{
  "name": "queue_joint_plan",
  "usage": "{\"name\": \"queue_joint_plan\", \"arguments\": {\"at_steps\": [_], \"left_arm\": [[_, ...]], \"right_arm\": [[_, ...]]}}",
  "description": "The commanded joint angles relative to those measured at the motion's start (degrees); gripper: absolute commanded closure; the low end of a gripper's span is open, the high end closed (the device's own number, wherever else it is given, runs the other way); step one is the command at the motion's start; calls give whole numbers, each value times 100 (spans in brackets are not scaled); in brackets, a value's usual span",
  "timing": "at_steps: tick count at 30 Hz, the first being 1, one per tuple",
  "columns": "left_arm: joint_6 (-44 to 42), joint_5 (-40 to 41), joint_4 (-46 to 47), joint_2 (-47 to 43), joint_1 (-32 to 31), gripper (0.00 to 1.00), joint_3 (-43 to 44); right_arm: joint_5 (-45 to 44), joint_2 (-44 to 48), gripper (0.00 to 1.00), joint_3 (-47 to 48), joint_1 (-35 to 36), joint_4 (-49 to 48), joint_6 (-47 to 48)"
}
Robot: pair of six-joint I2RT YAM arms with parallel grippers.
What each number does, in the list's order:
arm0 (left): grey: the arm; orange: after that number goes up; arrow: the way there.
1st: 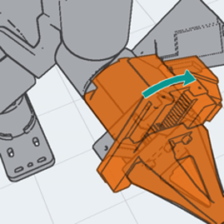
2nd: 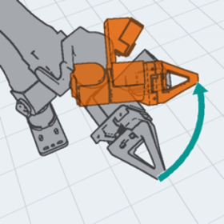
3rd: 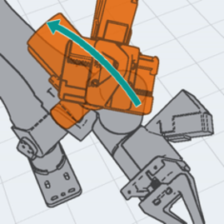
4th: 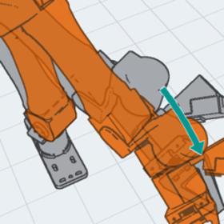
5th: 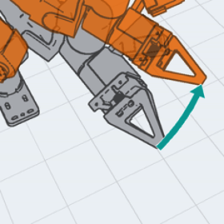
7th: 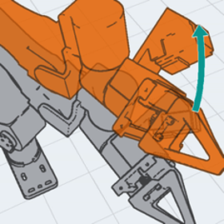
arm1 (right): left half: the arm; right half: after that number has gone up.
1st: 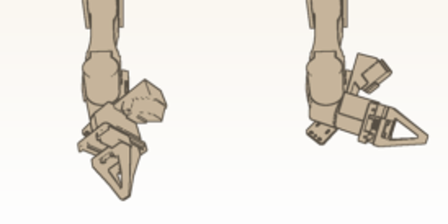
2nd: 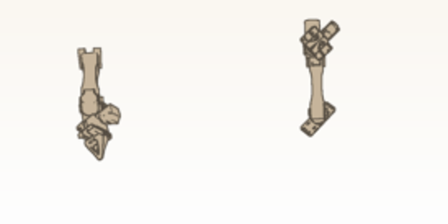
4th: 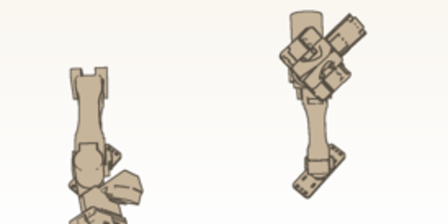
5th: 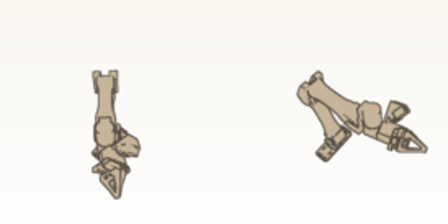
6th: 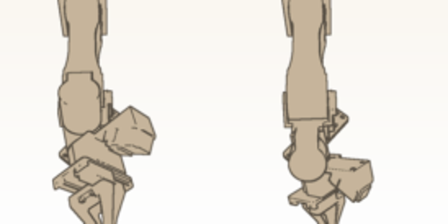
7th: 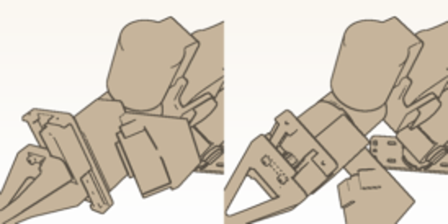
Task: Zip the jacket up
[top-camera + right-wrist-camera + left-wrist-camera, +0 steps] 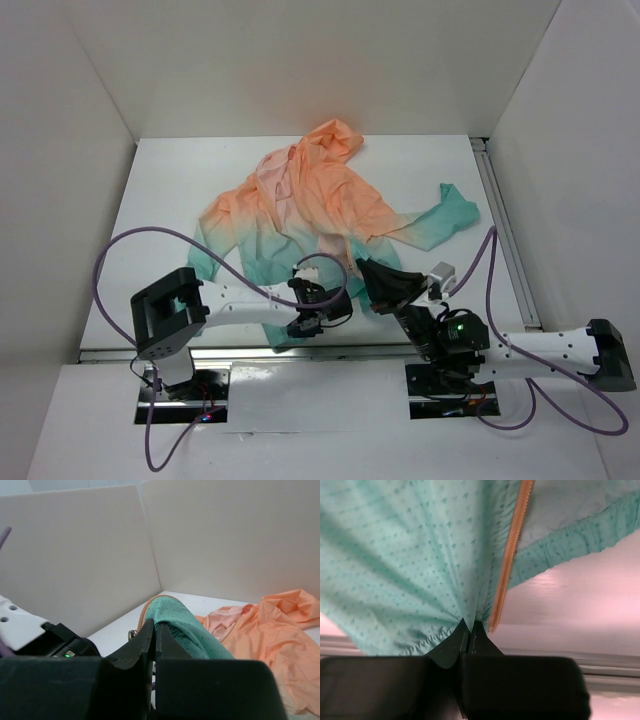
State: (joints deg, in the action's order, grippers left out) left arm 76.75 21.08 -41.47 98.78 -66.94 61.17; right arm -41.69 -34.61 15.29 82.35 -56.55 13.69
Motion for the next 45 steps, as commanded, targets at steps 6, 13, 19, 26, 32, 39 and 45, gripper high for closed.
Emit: {"name": "queue_joint_plan", "arguments": {"at_steps": [6,13,19,26,32,39,45], "left_arm": [[-377,1873,-65,-1728,-302,100,-367],[-1531,1996,1246,-3172,-302,100,-905],[-3248,2058,3948,-4637,-302,100,-2343],[-5667,1435,7046,-5861,-302,100,-3533],[-6476,1119,6621,-5564,-302,100,-2726],[-6444,-51,6999,-6176,-302,100,-3046],[-6629,-462,8076,-6969,-302,100,-3990]], "right_arm": [[-93,-380,100,272,-17,39,2],[-93,-248,100,334,-17,303,-112],[-41,-415,100,387,-17,505,-323],[21,-863,100,449,-17,365,-543],[74,-1338,100,317,-17,-233,-491],[328,-1286,100,431,-17,-347,-490],[740,-969,100,554,-17,-295,-429]]}}
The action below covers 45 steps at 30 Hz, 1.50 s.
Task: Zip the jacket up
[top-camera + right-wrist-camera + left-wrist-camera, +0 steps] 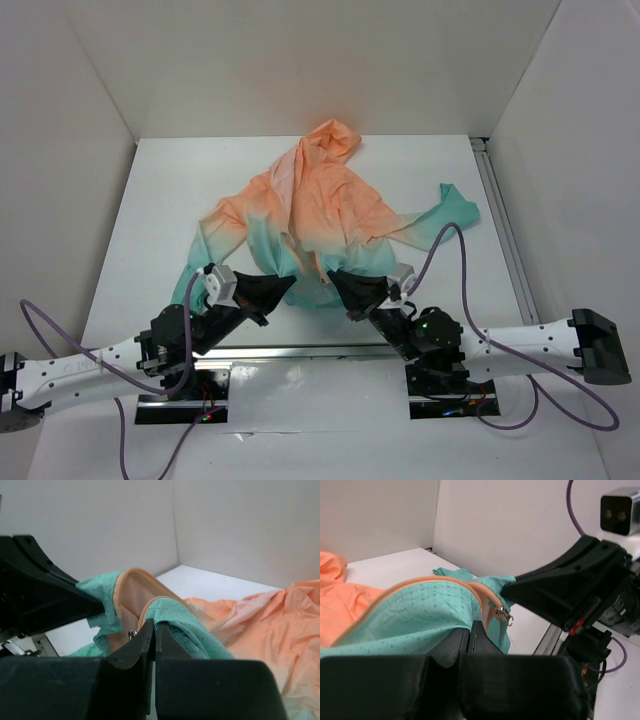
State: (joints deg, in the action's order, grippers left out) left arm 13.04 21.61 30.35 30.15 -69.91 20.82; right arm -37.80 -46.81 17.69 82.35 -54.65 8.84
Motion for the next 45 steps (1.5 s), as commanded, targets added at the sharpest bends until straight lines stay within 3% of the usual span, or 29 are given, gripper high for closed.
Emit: {"name": "queue_joint_plan", "arguments": {"at_steps": [1,14,45], "left_arm": [[-327,-578,894,-158,-5,100,45],[-495,-1123,1078,-53,-5,100,282],[-724,-1018,1817,166,-5,100,282]], "right_arm": [[413,321,100,314,-17,-537,56],[941,-65,100,481,-192,-942,-277],[1231,215,100,410,-316,-941,-681]]}}
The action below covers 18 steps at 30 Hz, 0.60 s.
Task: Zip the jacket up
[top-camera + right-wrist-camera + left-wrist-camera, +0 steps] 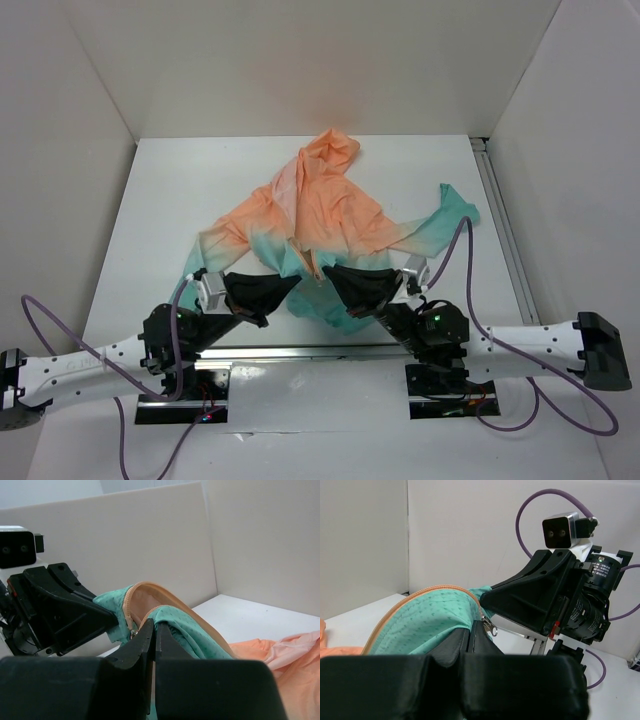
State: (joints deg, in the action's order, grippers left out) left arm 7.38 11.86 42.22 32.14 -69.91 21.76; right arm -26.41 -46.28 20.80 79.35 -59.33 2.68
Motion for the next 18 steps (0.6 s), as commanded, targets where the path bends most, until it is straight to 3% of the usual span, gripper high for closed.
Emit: {"name": "queue_joint_plan", "arguments": {"at_steps": [1,18], "left_arm": [[-158,-43,691,-32,-5,100,188],[80,-263,1359,495,-5,100,259]], "right_arm": [[93,163,100,48,-16,-474,-66],[145,400,100,-119,-16,-650,-118]]}}
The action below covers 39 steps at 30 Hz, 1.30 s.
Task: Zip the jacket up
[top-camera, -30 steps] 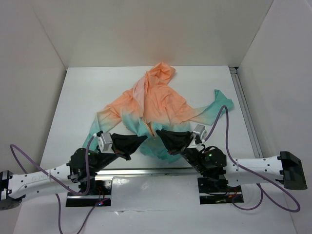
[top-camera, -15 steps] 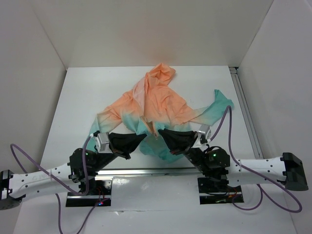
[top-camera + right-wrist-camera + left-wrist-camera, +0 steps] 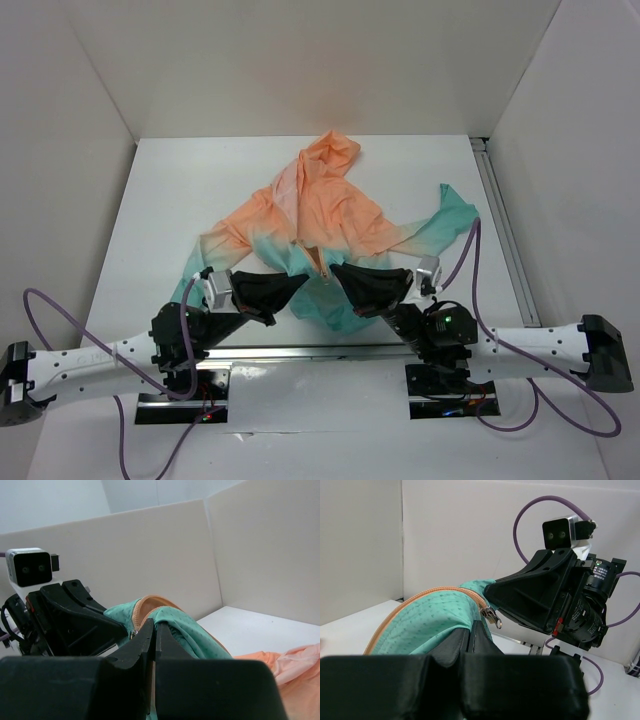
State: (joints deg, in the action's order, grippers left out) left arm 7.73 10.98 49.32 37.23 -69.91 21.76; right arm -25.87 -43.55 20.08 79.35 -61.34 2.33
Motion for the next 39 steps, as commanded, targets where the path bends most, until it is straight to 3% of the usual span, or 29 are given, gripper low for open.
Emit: {"name": "queue_joint_plan", "arguments": {"at_steps": [1,39], "left_arm": [[45,-175,649,-14,-5,100,311],[369,-334,1492,416,-5,100,153]], "right_arm": [[91,127,100,-48,-16,-449,-83],[38,127,100,-153,-16,-870,-83]]}}
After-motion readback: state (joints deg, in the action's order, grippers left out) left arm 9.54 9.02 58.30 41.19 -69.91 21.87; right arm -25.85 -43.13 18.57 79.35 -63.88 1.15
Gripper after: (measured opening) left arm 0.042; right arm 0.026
